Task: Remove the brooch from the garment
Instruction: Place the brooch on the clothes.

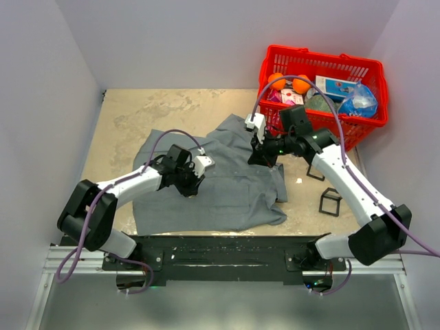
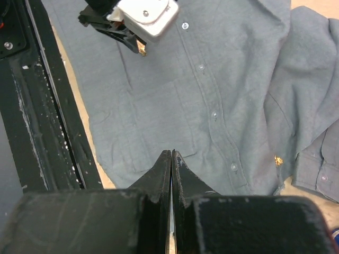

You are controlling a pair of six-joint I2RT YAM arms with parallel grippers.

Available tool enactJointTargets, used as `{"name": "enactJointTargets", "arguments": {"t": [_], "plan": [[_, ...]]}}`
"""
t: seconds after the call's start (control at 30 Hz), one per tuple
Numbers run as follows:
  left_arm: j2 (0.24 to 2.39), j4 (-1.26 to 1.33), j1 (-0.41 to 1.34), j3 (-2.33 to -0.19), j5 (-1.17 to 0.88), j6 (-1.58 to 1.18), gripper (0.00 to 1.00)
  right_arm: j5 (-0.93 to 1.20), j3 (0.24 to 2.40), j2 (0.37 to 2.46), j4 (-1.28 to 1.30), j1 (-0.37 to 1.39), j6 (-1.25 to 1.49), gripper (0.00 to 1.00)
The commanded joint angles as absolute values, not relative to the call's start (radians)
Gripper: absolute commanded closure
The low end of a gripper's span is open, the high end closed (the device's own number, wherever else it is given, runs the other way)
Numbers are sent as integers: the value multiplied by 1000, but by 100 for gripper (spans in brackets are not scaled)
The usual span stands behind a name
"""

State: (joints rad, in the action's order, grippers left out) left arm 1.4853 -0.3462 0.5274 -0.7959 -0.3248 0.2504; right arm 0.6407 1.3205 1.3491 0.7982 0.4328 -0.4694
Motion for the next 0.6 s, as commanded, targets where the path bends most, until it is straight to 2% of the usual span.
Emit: {"name": "enactJointTargets", "arguments": {"t": [0.0,0.2,0.33,0.57], "plan": [[1463,-362,518,-831,-344,264,70,658,1339,1385,752,437,-442,100],[1465,-367,514,-854,-333,273,58,638,1391,1433,727,436,-430,100],[1424,-331,451,-952,-296,276,51,626,1410,1454,712,437,-422,100],[1635,-455,145,-1247,-313,282,53,615,1451,1502,677,436,-417,100]]}}
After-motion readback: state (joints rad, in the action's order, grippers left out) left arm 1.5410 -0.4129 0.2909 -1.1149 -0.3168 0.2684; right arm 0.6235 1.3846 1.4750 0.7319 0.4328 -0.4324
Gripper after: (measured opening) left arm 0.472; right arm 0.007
